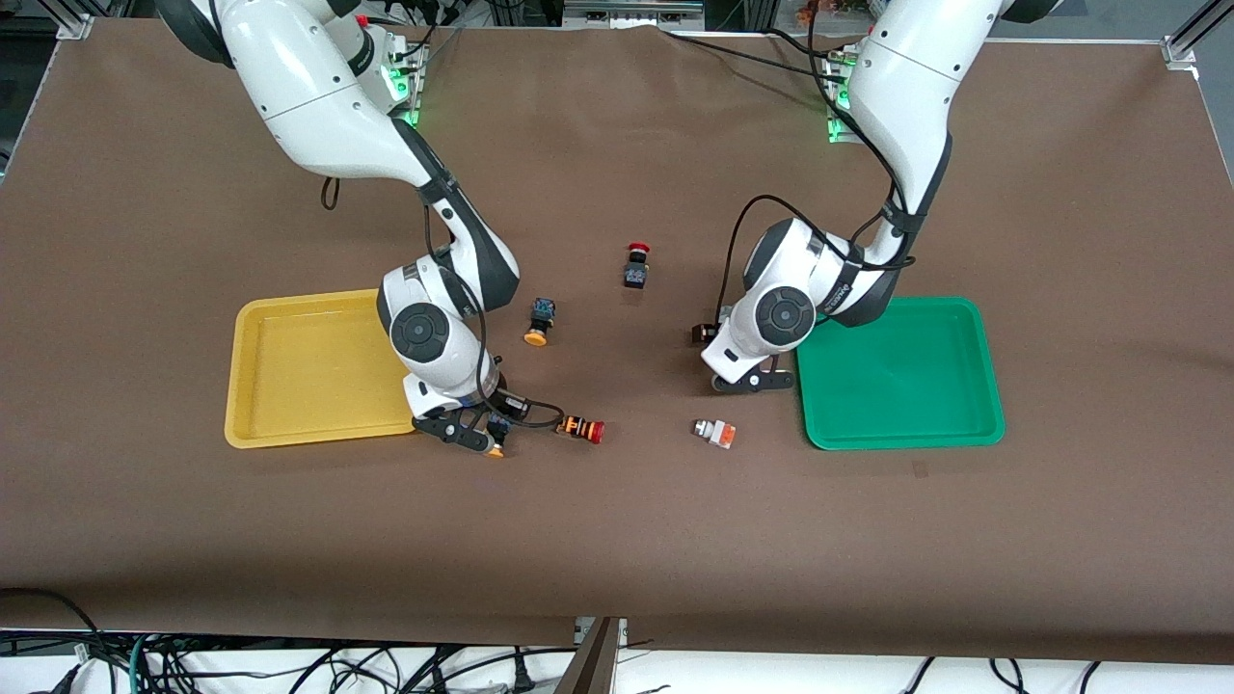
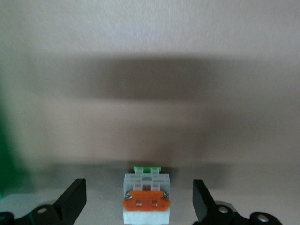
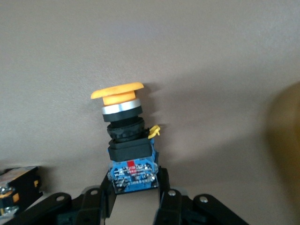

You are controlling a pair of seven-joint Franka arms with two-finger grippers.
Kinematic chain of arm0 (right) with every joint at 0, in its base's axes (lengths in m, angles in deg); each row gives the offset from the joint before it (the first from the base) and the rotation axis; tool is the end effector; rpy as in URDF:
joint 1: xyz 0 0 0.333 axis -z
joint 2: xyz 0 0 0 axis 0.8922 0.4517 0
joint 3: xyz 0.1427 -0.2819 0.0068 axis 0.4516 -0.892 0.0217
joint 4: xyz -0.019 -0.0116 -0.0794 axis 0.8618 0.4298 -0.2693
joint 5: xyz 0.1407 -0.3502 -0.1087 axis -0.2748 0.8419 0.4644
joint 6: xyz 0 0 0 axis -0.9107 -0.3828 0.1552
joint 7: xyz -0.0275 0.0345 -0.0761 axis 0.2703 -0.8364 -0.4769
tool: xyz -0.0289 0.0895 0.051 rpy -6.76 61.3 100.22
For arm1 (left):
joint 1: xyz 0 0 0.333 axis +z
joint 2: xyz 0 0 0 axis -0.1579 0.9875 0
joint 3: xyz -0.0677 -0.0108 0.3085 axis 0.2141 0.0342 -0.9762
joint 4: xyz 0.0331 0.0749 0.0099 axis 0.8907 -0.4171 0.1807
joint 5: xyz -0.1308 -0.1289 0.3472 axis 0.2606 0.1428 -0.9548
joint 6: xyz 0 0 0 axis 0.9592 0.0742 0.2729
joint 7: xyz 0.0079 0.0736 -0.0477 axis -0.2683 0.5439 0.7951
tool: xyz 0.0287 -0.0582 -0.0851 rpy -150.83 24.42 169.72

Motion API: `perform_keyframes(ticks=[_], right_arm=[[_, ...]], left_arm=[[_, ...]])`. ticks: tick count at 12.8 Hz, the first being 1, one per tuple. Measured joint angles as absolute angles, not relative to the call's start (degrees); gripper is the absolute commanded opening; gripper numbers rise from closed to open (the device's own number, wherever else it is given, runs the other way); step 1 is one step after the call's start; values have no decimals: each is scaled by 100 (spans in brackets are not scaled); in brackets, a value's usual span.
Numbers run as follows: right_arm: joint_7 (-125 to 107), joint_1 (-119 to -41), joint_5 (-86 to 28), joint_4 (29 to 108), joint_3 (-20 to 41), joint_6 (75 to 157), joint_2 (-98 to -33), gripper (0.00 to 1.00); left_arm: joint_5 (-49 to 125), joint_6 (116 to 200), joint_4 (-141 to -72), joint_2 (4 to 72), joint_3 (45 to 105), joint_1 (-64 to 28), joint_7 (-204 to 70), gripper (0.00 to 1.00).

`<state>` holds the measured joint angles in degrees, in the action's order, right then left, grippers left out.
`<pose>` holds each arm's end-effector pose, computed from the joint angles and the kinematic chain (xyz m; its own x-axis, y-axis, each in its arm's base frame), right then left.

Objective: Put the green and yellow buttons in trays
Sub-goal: 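Grasp the yellow button with the right gripper while the left gripper lifts the block, then lower the yellow button into the yellow tray while the left gripper carries the block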

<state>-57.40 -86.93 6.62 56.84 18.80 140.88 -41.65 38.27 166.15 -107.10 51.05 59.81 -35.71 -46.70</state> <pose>0.6446 0.3204 0.1834 0.9472 -0.3183 0.0392 -0.3125 -0.9435 -0.1102 0.5500 -0.3215 0.1707 0.9572 0.0593 -0.2833 0.0653 -0.9978 0.0119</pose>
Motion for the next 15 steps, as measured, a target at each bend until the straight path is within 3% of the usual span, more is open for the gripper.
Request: perform_keyframes(ticks=[2,4,5,8,10,15], right_arm=[[-5564,-8692,666,5622,1866,14062,-4178,2],[-5232,-8669,669,5536,1836,13806,-4240,2],[-5006,-8628,669,5502,1820,13561,-4331,2],[-4104,-8393,671,5478,1672,12392,-4832,2],[-3325,-8302,670,5559,1338,11798,-5121,2],[-2217,-8219,667,6778,525,11665,-5888,2]], left_arm=[[3827,16617,-10753,5105,5982,-3651,-4670,99],[3827,16619,-10761,5105,5982,-3679,-4670,51],[3827,16623,-10761,5105,5981,-3678,-4670,33],[3827,16631,-10760,5105,5980,-3679,-4670,10],[3827,16633,-10759,5101,5980,-3678,-4670,0],[3827,16428,-10675,4862,5935,-3648,-4670,0]])
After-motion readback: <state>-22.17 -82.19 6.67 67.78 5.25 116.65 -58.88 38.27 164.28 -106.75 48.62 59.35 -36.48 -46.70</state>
